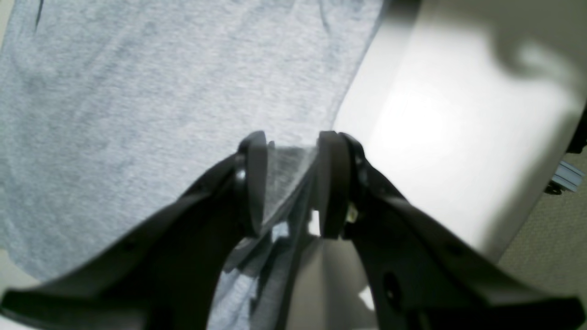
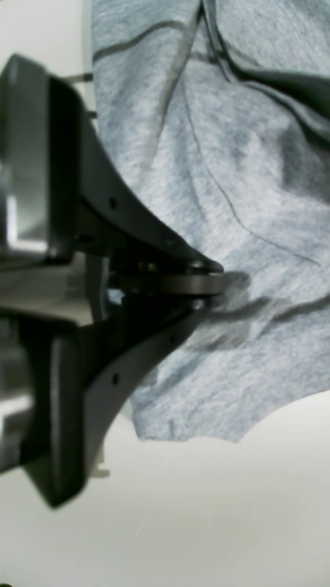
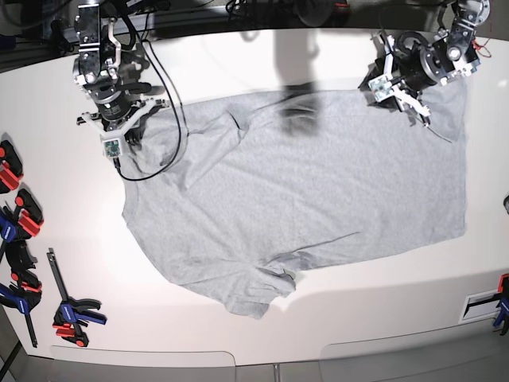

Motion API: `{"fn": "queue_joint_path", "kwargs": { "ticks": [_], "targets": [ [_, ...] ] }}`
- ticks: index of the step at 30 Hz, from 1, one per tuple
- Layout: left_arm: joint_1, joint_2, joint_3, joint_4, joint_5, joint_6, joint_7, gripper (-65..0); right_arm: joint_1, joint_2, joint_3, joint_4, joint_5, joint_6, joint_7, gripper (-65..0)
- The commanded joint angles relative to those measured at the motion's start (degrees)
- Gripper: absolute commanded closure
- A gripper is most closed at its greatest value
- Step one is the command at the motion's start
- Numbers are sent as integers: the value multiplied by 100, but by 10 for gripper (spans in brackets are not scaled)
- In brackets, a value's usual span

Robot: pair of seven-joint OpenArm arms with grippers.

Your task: Fold the T-shirt properly

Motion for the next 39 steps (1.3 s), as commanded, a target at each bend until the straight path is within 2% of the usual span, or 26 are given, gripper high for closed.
{"fn": "queue_joint_path", "kwargs": {
  "ticks": [1, 7, 14, 23, 31, 36, 39],
  "targets": [
    [-11, -81, -26, 85, -72, 36, -118, -173, -52, 48, 24, -31, -177, -85, -389, 0],
    [-11, -81, 96, 85, -44, 36, -133, -172, -52, 48, 24, -31, -177, -85, -389, 0],
    [-31, -79, 610, 83, 361, 36, -131, -172, -52, 48, 24, -31, -177, -83, -389, 0],
    [-348, -31, 647, -487, 337, 36, -291, -169, -52, 48, 24, -31, -177, -85, -387, 0],
    [-393, -33, 647, -527, 291, 36, -310, -95, -52, 48, 24, -31, -177, -83, -387, 0],
    [-398, -31, 647, -527, 275, 36, -391, 0, -52, 48, 24, -31, -177, -85, -387, 0],
    [-444, -31, 647, -527, 267, 36, -393, 0, -52, 48, 24, -31, -177, -85, -389, 0]
  ]
}}
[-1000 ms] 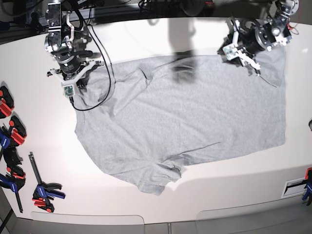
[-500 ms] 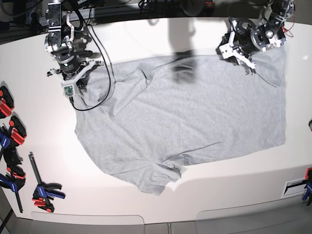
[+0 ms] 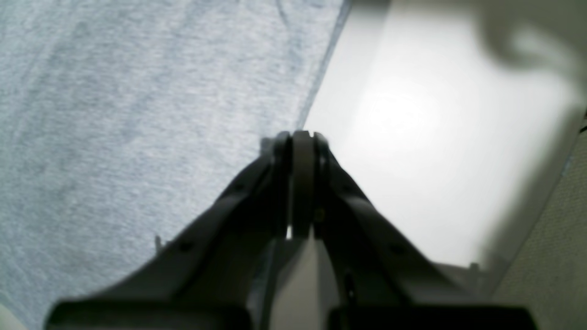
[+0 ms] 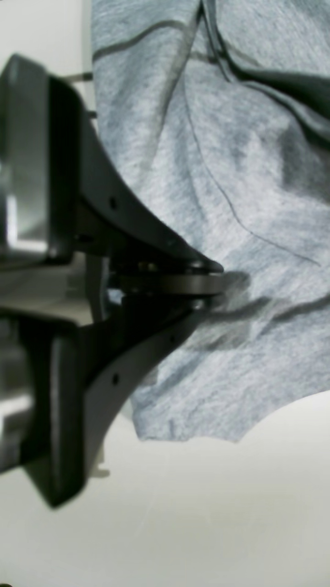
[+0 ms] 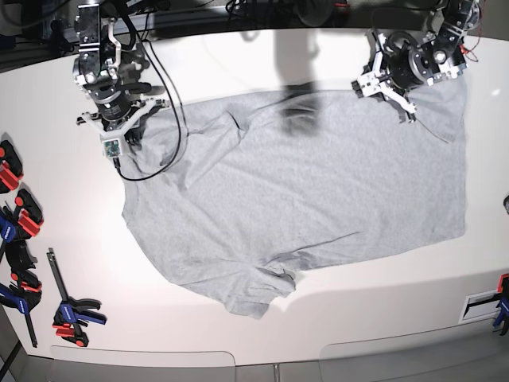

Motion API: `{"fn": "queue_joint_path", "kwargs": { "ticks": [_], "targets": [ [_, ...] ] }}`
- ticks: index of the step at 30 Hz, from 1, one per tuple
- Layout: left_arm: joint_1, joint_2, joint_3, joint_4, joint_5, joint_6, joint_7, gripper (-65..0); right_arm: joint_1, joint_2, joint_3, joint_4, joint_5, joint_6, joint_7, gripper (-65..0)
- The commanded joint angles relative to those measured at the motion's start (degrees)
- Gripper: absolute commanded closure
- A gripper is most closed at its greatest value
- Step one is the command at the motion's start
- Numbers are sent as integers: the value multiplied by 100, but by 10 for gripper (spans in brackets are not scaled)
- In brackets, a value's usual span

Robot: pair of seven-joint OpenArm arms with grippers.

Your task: Fold the T-shirt properly

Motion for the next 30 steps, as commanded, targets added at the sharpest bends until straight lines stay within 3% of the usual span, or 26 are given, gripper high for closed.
{"fn": "queue_joint_path", "kwargs": {
  "ticks": [1, 7, 11, 16, 21, 22, 25, 27, 30],
  "targets": [
    [-79, -68, -28, 87, -116, 38, -131, 0, -52, 48, 24, -31, -177, -85, -389, 0],
    [-376, -68, -28, 87, -232, 38, -129, 0, -52, 48, 24, -31, -177, -85, -407, 0],
    [-678, -63, -28, 87, -632, 38, -107, 0, -52, 48, 24, -31, -177, -85, -402, 0],
    [-1047, 46, -28, 76, -776, 697, -109, 0, -52, 46, 24, -31, -175, -85, -404, 0],
    [-1266, 210, -28, -48, -758, 988, -105, 0, -55, 46, 24, -31, -177, -83, -407, 0],
    [-1290, 234, -28, -125, -761, 994, -107, -23, -55, 46, 24, -31, -177, -85, -409, 0],
    [-1331, 249, -28, -446, -758, 1023, -111, -254, -55, 44, 24, -31, -177, -85, -411, 0],
    [-1329, 247, -31, -667, -758, 1283, -7, -284, -52, 46, 24, -31, -177, -85, -409, 0],
    [-1329, 190, -42, -817, -763, 1779, 479, -261, -52, 46, 24, -31, -177, -85, -409, 0]
  ]
}}
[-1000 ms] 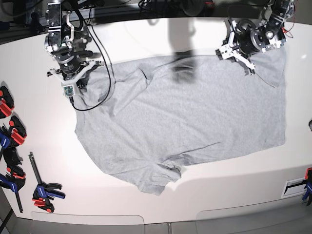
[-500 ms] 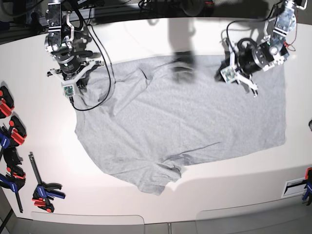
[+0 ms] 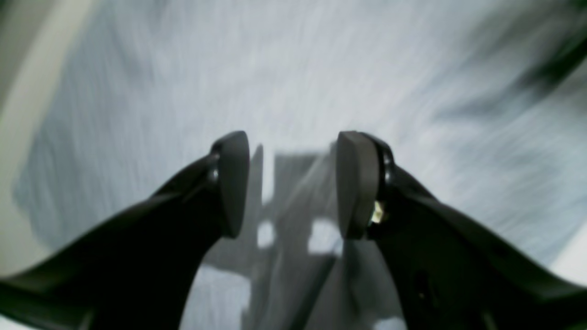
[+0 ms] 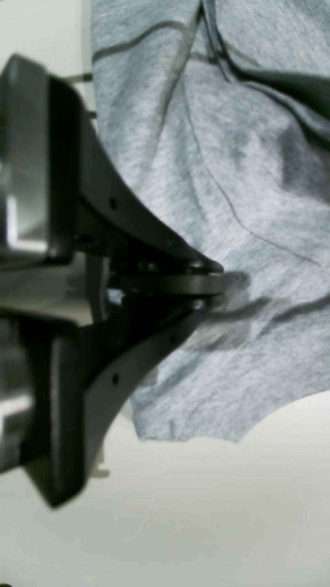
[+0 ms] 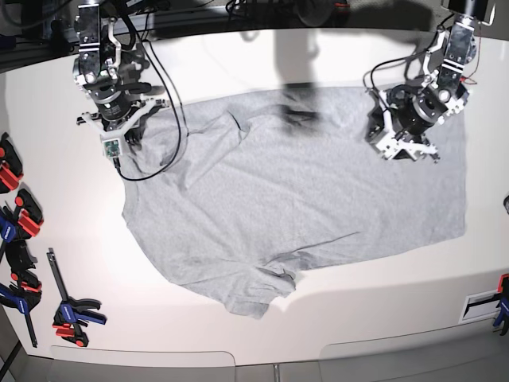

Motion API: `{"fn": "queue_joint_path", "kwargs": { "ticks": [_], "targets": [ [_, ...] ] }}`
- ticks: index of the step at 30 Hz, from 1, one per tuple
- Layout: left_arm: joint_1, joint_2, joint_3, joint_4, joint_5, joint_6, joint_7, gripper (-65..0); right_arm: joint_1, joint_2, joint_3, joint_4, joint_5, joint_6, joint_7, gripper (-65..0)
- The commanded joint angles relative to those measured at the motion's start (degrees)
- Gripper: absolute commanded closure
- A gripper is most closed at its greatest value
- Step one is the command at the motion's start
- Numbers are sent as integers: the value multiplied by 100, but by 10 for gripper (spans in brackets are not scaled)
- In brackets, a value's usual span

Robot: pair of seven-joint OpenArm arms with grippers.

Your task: Fold the T-shirt properly

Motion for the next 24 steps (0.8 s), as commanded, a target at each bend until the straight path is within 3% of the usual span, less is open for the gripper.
{"fn": "queue_joint_path", "kwargs": {
  "ticks": [1, 4, 10, 14, 16, 21, 22, 24],
  "targets": [
    [-92, -136, -52, 90, -13, 293, -37, -230, -52, 44, 24, -31, -177, -87, -409, 0],
    [-90, -260, -85, 103, -31, 754, 216, -170, -55, 44, 24, -31, -177, -87, -413, 0],
    [-72, -280, -164, 107, -280, 1023, 927, -105, -55, 46, 24, -31, -177, -87, -435, 0],
    [-63, -280, -164, 111, -678, 1014, 1023, -73, -55, 44, 24, -31, -175, -87, -442, 0],
    [-63, -262, -164, 210, -1202, 651, 979, -73, -55, 46, 24, -31, -177, -87, -450, 0],
    [-46, 177, -162, 813, -2433, -927, 1008, -79, -52, 0, 24, -31, -181, -87, -452, 0],
    [-39, 330, -153, 955, -2575, -1202, 1010, -103, -55, -20, 24, -31, -197, -83, -457, 0],
    [4, 662, -107, 1187, -2601, -1419, 994, -175, -55, -81, 24, -31, -199, -83, -474, 0]
  ]
}}
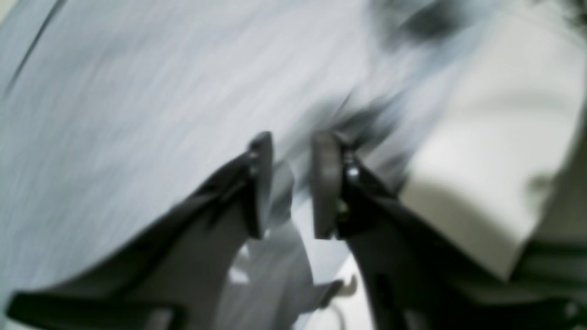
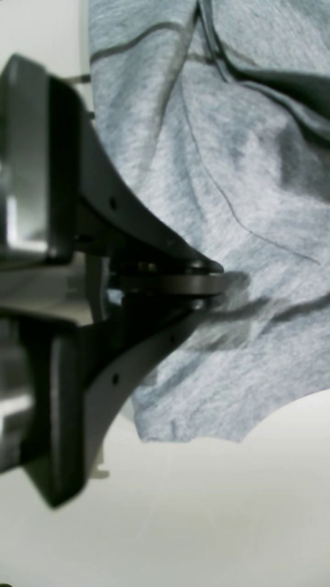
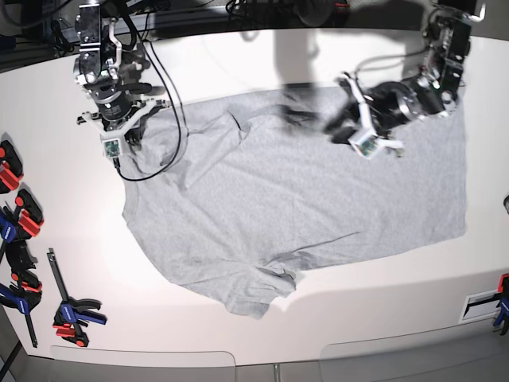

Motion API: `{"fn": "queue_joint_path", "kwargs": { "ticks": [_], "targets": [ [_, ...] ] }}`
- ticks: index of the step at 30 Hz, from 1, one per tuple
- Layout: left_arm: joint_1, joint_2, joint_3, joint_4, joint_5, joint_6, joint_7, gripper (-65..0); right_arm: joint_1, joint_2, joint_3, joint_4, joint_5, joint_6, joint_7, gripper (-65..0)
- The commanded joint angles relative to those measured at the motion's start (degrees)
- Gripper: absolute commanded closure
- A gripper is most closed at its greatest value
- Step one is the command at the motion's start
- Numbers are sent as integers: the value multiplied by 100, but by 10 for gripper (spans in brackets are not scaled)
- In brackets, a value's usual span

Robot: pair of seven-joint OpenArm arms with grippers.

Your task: Fold the T-shirt properly

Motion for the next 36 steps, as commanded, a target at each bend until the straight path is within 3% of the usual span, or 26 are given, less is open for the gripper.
{"fn": "queue_joint_path", "kwargs": {
  "ticks": [1, 5, 9, 15, 19, 27, 36],
  "targets": [
    [-20, 79, 37, 153, 44, 9, -157, -206, -52, 4, -4, -33, -149, -76, -452, 0],
    [-20, 494, 693, 142, 925, 13, -317, -229, -50, -92, -4, -33, -149, -76, -446, 0],
    [-26, 531, 1641, 142, 1974, 52, -756, -228, -50, -105, -4, -33, -151, -76, -448, 0],
    [-337, 531, 2820, 133, 3602, 1134, -1163, -224, -50, -105, -4, -33, -149, -76, -446, 0],
    [-782, 638, 3351, -122, 3672, 1248, -1165, -217, -50, -103, -4, -33, -151, -72, -450, 0],
    [-1670, 1344, 3941, -1296, 3672, 1248, -1073, -216, -50, -103, -4, -33, -151, -72, -450, 0],
    [-1825, 1307, 4059, -1340, 3755, 1248, -903, -215, -50, -103, -4, -33, -170, -74, -448, 0]
  ]
}}
